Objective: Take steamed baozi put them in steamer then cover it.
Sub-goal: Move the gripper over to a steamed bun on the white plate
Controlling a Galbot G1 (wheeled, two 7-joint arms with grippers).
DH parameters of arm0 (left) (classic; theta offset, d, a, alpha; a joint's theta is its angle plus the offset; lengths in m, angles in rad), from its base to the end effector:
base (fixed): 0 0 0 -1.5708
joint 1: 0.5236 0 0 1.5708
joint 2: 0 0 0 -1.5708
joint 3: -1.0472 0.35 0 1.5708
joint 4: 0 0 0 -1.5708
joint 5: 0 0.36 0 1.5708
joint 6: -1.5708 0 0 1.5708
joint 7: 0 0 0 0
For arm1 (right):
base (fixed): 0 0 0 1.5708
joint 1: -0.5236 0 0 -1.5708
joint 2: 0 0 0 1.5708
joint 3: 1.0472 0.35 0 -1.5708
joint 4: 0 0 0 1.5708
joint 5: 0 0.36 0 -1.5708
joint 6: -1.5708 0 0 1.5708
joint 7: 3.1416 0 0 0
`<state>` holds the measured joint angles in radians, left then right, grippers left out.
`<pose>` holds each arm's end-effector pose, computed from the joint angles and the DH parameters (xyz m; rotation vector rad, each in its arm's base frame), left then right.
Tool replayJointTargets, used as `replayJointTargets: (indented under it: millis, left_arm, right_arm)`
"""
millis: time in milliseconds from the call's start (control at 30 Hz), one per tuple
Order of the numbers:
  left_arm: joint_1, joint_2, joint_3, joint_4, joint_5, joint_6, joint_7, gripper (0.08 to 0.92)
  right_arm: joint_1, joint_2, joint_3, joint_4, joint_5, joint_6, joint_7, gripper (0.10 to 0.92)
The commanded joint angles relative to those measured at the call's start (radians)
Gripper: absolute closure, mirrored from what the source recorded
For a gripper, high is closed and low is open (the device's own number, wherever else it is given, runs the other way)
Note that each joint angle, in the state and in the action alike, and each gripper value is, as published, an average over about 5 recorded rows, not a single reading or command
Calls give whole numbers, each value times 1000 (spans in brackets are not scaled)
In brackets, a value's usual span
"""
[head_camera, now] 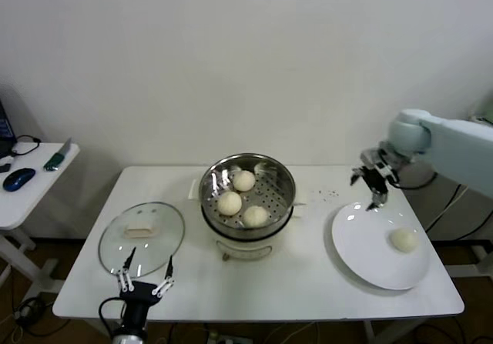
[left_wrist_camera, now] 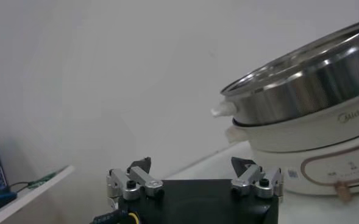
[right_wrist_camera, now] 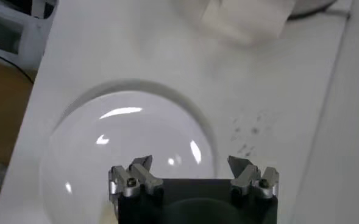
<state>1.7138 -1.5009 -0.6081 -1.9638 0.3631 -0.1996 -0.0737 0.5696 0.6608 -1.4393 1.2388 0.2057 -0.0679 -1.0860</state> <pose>0.1308 0.0428 -0.3697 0.0222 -2.9982 -0.7051 0.5405 -0.1759 -0.1053 1.3280 -1.2503 1.4580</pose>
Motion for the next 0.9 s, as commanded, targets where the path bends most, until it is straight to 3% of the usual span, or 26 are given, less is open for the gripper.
replayJointTargets:
  millis: [33, 333, 900]
  left_arm:
    - [13, -3, -2, -9, 4, 2, 0, 177]
    - [19, -11, -2, 0, 15, 2, -1, 177]
    - [9, -16, 1, 14, 24, 11, -1, 177]
  right_arm:
    - [-471, -192, 394, -95, -200, -30, -24, 203]
    - [-570, -96, 537, -279, -270, 50, -31, 203]
    - [-561, 29, 571, -440, -354, 115, -45, 203]
